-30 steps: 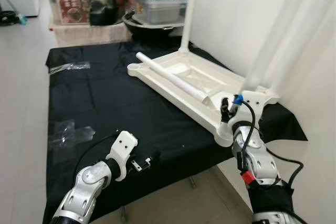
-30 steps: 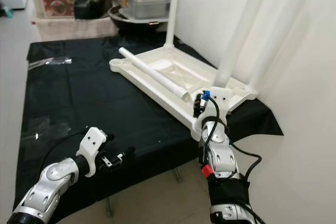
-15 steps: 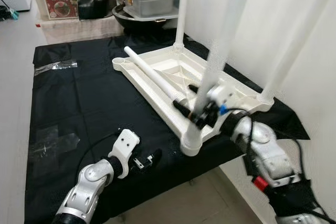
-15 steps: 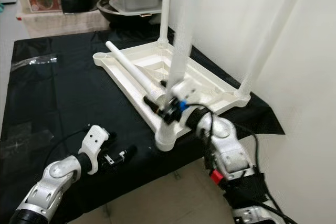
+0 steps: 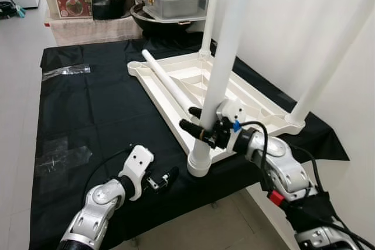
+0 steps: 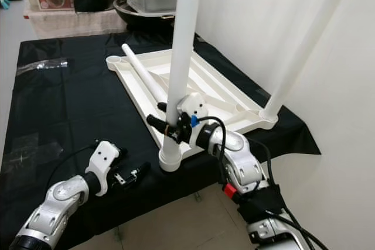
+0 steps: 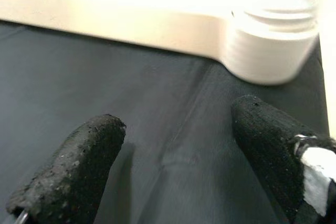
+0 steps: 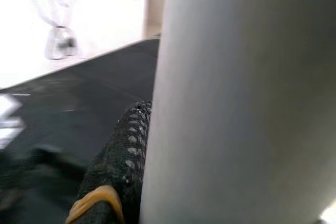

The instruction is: Building children table

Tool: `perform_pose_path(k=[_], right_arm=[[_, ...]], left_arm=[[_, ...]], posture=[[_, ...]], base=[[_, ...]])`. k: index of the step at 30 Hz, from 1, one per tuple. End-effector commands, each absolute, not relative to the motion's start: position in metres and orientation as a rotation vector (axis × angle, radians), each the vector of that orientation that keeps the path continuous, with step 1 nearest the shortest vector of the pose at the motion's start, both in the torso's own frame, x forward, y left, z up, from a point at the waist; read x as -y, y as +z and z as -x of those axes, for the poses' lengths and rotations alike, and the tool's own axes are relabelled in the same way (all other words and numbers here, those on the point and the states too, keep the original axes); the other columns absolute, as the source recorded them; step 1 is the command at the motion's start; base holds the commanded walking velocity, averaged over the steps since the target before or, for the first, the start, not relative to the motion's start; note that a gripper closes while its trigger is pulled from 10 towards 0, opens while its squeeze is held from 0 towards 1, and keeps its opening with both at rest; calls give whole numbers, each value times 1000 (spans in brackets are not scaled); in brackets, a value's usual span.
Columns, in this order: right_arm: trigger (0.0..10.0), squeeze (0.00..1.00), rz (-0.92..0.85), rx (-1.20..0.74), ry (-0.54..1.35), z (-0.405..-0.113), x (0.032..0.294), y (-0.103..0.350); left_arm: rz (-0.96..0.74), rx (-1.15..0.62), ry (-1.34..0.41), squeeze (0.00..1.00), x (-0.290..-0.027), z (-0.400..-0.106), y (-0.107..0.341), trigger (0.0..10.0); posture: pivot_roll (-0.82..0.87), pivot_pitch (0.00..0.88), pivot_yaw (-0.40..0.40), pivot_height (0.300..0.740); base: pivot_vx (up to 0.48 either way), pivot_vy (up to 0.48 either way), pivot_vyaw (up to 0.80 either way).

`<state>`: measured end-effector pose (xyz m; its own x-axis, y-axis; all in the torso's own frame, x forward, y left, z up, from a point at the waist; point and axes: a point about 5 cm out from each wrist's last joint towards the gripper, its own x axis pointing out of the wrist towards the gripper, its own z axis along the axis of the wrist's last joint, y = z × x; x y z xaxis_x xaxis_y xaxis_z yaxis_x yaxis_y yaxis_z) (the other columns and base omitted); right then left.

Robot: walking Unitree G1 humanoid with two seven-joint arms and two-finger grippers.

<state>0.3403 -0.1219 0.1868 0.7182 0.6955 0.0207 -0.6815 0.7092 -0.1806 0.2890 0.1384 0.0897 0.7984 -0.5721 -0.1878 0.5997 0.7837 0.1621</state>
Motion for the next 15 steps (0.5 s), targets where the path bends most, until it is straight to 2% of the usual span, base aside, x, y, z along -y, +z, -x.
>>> perform_pose_path(k=[1,2,4,5,6,7,10,14,15], right_arm=[[0,0,204,22,275,-361,165,182],[0,0,177,-15,60,-364,182,176],[0,0,177,-15,60,-364,182,176],[0,0,136,-62,-187,-361,203,165],[0,0,111,-101,-341,-353,215,154],[0,0,98,-122,-410,-348,221,148],[0,0,101,-130,-452,-342,219,144],[0,0,126,-150,-403,-339,193,140],[0,0,126,-150,-403,-339,193,140]], left_arm=[[-222,-130,-632,0,-140,-288,90,10000],[-223,-132,-632,0,-140,-287,89,10000],[-223,-132,-632,0,-140,-287,89,10000],[-222,-133,-632,0,-140,-287,89,10000],[-220,-133,-632,0,-139,-286,89,10000],[-220,-133,-632,0,-139,-286,89,10000],[-218,-134,-634,0,-138,-286,89,10000],[-222,-138,-643,0,-137,-286,88,10000],[-222,-138,-643,0,-137,-286,88,10000]], posture=[[23,0,-117,740],[24,0,-117,740],[24,0,-117,740],[29,0,-119,740],[31,0,-115,740],[31,0,-115,740],[29,0,-112,740],[21,0,-111,740],[21,0,-111,740]], base=[[0,0,0],[0,0,0],[0,0,0],[0,0,0],[0,0,0],[0,0,0],[0,0,0],[0,0,0],[0,0,0]])
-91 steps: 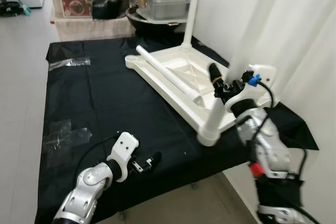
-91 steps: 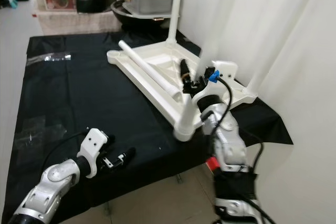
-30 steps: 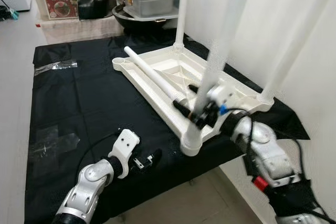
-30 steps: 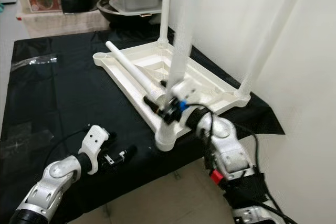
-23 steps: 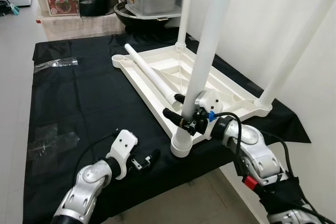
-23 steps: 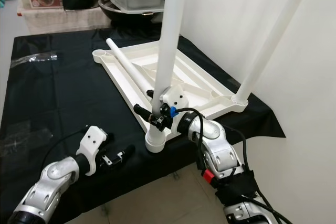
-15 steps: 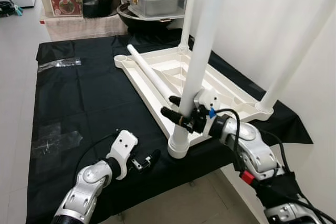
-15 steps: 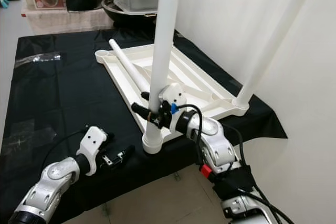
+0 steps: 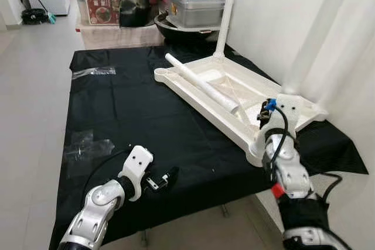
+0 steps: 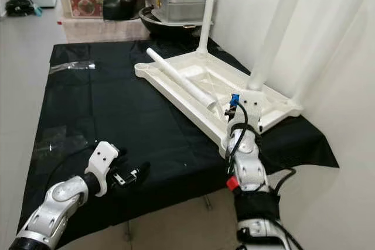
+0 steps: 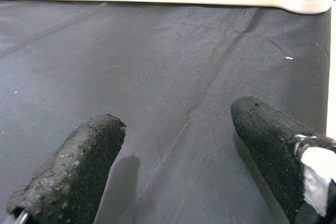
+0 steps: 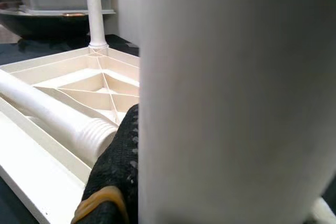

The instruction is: Building children table

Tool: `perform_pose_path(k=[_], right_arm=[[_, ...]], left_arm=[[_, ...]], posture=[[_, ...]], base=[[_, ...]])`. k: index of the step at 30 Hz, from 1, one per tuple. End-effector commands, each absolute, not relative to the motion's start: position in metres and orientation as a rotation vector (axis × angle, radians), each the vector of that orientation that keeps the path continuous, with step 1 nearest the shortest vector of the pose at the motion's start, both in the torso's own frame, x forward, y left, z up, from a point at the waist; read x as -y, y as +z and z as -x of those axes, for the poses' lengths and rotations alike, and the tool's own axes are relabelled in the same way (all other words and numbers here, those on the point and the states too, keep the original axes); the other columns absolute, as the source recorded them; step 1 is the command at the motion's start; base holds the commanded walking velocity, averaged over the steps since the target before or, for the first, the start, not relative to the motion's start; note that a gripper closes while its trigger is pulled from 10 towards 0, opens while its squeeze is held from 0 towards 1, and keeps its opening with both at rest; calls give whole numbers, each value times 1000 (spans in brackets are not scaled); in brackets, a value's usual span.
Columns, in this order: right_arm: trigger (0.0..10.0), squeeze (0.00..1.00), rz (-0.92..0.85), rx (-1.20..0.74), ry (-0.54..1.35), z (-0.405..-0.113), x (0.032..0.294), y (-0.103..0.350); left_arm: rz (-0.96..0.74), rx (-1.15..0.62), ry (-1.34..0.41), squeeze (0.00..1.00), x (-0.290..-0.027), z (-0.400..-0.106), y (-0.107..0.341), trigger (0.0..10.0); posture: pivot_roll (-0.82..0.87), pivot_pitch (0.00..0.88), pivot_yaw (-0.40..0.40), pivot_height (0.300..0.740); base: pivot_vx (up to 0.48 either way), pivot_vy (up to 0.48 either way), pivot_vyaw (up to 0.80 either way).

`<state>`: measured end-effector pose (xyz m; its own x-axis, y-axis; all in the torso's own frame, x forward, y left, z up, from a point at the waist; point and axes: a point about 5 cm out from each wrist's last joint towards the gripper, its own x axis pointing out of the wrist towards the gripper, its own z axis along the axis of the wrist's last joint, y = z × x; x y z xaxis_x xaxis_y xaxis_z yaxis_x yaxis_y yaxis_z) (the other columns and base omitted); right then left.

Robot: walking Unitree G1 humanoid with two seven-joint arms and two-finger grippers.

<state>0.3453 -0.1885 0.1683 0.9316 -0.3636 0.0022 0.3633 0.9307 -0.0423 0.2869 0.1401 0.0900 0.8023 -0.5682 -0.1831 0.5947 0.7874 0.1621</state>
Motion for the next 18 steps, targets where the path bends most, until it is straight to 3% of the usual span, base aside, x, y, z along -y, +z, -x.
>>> perform_pose_path(k=[1,5,6,7,10,11,13,14,15,18], right_arm=[[10000,0,118,-151,-339,-343,185,143],[10000,0,76,-125,-278,-347,177,148],[10000,796,46,-105,-254,-350,171,152],[10000,1000,-9,-61,-207,-355,171,161],[10000,1000,-44,-32,-196,-357,171,167],[10000,0,-146,46,6,-358,162,184],[10000,0,-175,162,442,-345,148,210],[10000,0,-175,162,442,-345,148,210],[10000,0,-81,168,749,-324,143,216],[10000,0,-49,162,811,-320,142,217]], left_arm=[[-220,-136,-642,0,-137,-287,89,10000],[-219,-135,-642,0,-136,-287,89,10000],[-218,-134,-641,0,-136,-288,89,10000],[-217,-135,-642,0,-136,-287,89,10000],[-217,-136,-642,0,-136,-286,88,10000],[-217,-138,-642,0,-136,-286,88,10000],[-216,-141,-641,0,-137,-285,87,10000],[-216,-141,-641,0,-137,-285,87,10000],[-218,-142,-645,0,-137,-285,87,10000],[-219,-141,-646,0,-136,-286,87,10000]], posture=[[22,0,-112,740],[20,0,-112,740],[20,0,-112,740],[23,0,-114,740],[23,0,-114,740],[25,0,-114,740],[22,0,-109,740],[22,0,-109,740],[17,0,-107,740],[18,0,-107,740]], base=[[0,0,0],[0,0,0],[0,0,0],[0,0,0],[0,0,0],[0,0,0],[0,0,0],[0,0,0],[0,0,0],[0,0,0]])
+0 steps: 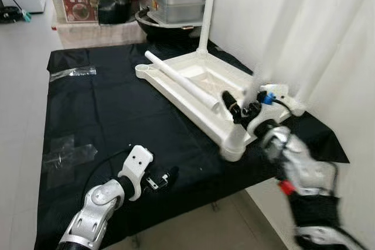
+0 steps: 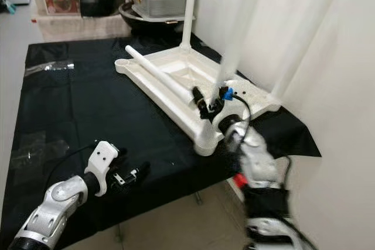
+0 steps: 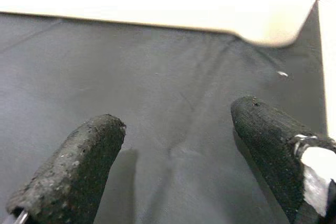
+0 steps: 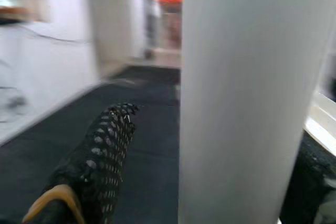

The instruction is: Building children table

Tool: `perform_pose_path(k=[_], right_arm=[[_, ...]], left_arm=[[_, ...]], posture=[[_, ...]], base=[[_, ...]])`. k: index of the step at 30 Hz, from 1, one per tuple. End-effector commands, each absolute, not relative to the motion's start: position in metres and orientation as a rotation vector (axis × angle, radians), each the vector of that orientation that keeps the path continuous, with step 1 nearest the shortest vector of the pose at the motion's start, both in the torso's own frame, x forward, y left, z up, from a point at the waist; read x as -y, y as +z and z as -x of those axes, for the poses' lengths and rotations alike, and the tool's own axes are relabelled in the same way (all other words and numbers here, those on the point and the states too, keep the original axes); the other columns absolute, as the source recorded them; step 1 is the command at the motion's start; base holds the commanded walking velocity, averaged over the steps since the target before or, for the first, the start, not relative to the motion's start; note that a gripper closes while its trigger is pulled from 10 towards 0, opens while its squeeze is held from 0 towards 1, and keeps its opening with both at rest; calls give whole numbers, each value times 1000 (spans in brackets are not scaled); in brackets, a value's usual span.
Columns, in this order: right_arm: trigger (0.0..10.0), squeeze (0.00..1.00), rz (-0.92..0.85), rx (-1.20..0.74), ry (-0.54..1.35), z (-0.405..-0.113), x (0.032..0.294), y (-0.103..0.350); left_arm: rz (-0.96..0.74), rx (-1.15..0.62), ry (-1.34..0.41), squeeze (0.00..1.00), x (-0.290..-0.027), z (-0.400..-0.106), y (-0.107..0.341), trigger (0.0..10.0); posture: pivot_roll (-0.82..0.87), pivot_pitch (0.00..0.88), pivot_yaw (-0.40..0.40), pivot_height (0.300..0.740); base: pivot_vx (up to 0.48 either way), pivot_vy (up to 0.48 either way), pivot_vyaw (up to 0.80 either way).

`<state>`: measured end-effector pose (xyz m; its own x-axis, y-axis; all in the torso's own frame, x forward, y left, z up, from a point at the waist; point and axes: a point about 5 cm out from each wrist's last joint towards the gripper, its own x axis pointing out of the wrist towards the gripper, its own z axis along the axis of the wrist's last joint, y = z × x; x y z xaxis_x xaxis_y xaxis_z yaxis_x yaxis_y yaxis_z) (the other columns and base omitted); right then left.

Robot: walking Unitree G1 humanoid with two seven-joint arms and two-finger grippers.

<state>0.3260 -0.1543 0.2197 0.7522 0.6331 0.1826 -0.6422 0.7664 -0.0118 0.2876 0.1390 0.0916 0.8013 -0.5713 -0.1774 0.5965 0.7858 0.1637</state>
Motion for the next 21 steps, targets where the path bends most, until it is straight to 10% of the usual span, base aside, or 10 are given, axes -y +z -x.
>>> perform_pose_path(k=[1,9,10,17,21], right_arm=[[10000,0,-49,162,811,-320,142,217],[10000,0,41,115,955,-314,136,210],[314,0,38,114,942,-318,134,208],[0,0,133,50,758,-335,144,189],[0,0,137,-83,335,-356,180,177]], left_arm=[[-219,-141,-646,0,-136,-286,87,10000],[-221,-137,-648,0,-136,-288,89,10000],[-223,-137,-647,0,-136,-287,89,10000],[-226,-141,-642,0,-140,-286,89,10000],[-225,-140,-642,0,-140,-286,89,10000]], posture=[[18,0,-107,740],[25,0,-108,740],[30,0,-110,740],[32,0,-108,740],[26,0,-108,740]], base=[[0,0,0],[0,0,0],[0,0,0],[0,0,0],[0,0,0]])
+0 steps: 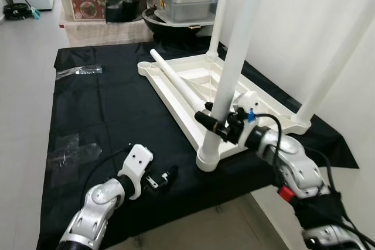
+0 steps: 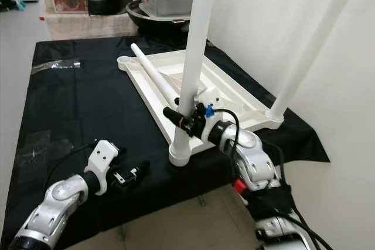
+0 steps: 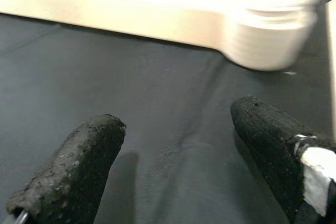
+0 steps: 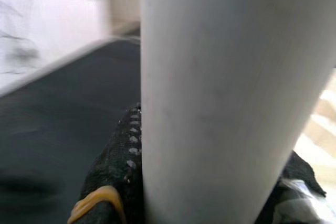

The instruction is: Building children table

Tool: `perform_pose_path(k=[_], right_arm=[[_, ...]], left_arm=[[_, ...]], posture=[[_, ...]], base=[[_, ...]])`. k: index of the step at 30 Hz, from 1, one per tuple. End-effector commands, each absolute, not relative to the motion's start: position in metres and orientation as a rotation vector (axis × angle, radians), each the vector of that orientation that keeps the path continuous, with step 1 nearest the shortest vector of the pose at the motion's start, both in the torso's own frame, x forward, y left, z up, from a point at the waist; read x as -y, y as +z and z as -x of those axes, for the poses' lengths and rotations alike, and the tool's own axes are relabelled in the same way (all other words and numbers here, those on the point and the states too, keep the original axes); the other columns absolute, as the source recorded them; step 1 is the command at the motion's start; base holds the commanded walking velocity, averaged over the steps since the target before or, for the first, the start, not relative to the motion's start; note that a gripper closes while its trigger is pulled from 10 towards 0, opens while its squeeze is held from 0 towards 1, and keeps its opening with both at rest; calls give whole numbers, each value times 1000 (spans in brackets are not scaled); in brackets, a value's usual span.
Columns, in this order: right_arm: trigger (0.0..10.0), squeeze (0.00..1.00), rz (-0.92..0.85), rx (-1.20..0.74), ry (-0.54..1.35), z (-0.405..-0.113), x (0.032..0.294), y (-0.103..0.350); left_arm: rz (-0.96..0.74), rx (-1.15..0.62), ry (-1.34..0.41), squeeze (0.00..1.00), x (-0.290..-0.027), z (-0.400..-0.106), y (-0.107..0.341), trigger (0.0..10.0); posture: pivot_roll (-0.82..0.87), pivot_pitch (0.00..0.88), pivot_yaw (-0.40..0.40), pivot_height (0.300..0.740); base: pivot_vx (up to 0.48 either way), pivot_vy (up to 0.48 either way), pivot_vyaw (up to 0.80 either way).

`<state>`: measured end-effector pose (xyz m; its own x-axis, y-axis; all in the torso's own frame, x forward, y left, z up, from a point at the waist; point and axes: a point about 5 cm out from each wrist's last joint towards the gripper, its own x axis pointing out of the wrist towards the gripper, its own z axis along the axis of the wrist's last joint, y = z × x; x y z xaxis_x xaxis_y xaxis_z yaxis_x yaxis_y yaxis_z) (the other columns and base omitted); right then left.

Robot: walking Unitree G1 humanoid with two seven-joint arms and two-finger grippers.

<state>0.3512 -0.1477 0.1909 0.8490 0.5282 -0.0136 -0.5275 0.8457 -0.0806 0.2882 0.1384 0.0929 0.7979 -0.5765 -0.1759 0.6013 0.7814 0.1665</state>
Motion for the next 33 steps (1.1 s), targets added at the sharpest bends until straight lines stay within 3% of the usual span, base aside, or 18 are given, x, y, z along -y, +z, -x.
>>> perform_pose_path(k=[1,2,5,8,11,12,16,17,21,22,23,25,26,27,29,30,32,33], right_arm=[[0,0,123,-78,68,-360,198,175],[0,0,123,-78,68,-360,198,175],[0,0,83,-58,-410,-343,219,160],[0,0,70,-66,-444,-337,213,154],[0,0,55,-120,-394,-335,185,141],[10000,0,48,-143,-324,-339,173,140],[10000,0,52,-108,-234,-345,161,148],[10000,1000,23,-56,-214,-347,163,157],[10000,1000,9,20,-182,-351,167,171],[10000,0,-10,72,-51,-355,165,182],[10000,0,-73,96,149,-355,156,192],[10000,0,-73,96,149,-355,156,192],[10000,0,-37,178,607,-333,134,211],[10000,0,-37,178,607,-333,134,211],[10000,0,80,172,874,-310,119,211],[6745,0,135,146,950,-305,116,205],[6353,0,174,116,1025,-300,113,198],[6824,0,186,101,1058,-298,112,195]], left_arm=[[-223,-139,-643,0,-138,-287,89,10000],[-223,-139,-643,0,-138,-287,89,10000],[-218,-135,-649,0,-134,-287,89,10000],[-218,-134,-651,0,-134,-287,90,10000],[-219,-134,-650,0,-135,-288,90,10000],[-220,-134,-649,0,-135,-288,90,10000],[-220,-135,-648,0,-135,-288,90,10000],[-219,-135,-648,0,-135,-288,90,10000],[-216,-135,-648,0,-134,-287,89,10000],[-214,-135,-647,0,-133,-287,89,10000],[-213,-135,-647,0,-133,-287,88,10000],[-213,-135,-647,0,-133,-287,88,10000],[-215,-136,-649,0,-134,-287,88,10000],[-215,-136,-649,0,-134,-287,88,10000],[-218,-136,-652,0,-133,-288,89,10000],[-219,-132,-653,0,-133,-289,90,10000],[-218,-129,-651,0,-132,-290,91,10000],[-217,-128,-651,0,-132,-290,91,10000]], posture=[[24,0,-108,740],[24,0,-108,740],[29,0,-107,740],[29,0,-107,740],[32,0,-110,740],[32,0,-110,740],[32,0,-111,740],[30,0,-115,740],[29,0,-117,740],[29,0,-117,740],[24,0,-113,740],[24,0,-113,740],[21,0,-108,740],[21,0,-108,740],[20,0,-109,740],[27,0,-113,740],[28,0,-113,740],[28,0,-113,740]], base=[[0,0,0],[0,0,0],[0,0,0],[0,0,0],[0,0,0],[0,0,0],[0,0,0],[0,0,0],[0,0,0],[0,0,0],[0,0,0],[0,0,0],[0,0,0],[0,0,0],[0,0,0],[0,0,0],[0,0,0],[0,0,0]])
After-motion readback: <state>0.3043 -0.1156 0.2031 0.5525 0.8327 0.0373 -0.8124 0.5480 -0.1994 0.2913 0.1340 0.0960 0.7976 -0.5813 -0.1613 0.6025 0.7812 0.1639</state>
